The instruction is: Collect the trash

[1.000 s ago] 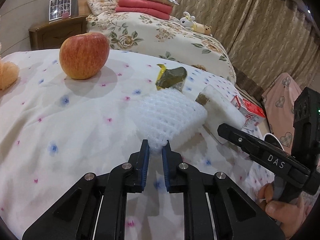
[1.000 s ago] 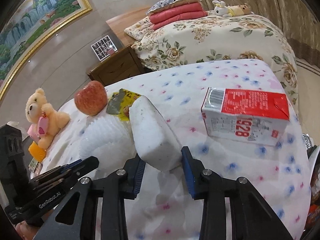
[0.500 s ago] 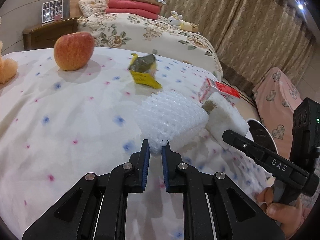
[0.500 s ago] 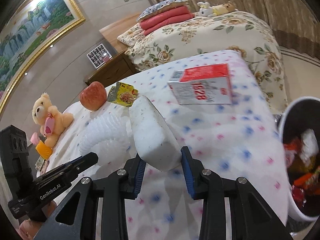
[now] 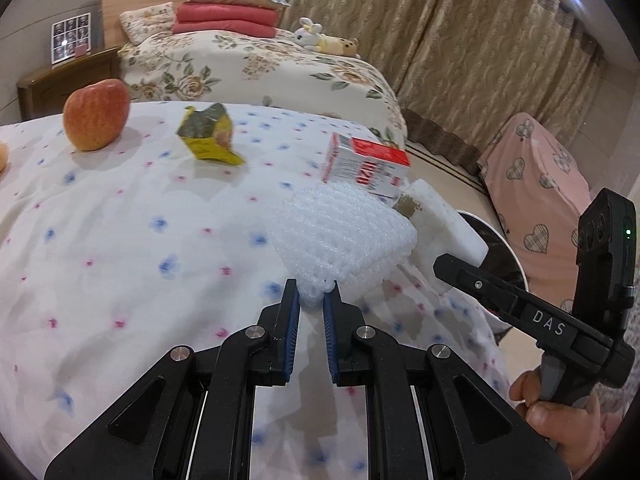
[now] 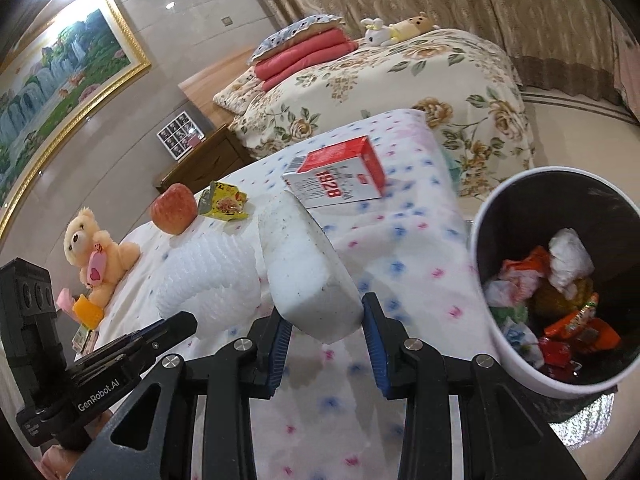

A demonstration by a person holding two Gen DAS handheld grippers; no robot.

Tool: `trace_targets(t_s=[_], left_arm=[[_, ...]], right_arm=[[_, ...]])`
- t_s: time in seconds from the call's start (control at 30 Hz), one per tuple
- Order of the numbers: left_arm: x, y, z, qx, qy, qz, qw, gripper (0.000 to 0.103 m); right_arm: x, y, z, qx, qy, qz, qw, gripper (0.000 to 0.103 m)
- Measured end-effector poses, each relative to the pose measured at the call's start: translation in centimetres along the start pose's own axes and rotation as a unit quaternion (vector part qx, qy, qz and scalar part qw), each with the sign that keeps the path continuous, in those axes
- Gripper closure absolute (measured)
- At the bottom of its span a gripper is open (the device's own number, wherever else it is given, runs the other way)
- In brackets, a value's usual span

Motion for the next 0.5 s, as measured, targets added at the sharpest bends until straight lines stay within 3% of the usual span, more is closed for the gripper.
trace_targets(t_s=[0.5], left_arm=[[-0.9,-4.9,-1.2,-0.026,0.017,-0.035,0.9989,0.092]], right_arm=[[-1.2,-4.4,3.2,-0.024,-0.015,-0.033,0.999,0.068]])
Point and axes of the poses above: each gripper's, at about its wrist camera, not at the fingertips, and z roughly against the way its jaws point, y to its left, x to its top, the point moved 3 cm from there along -z, roughly the way its jaws point, and after that the axes turned 4 degrees about -x, right-handed, at the moved point
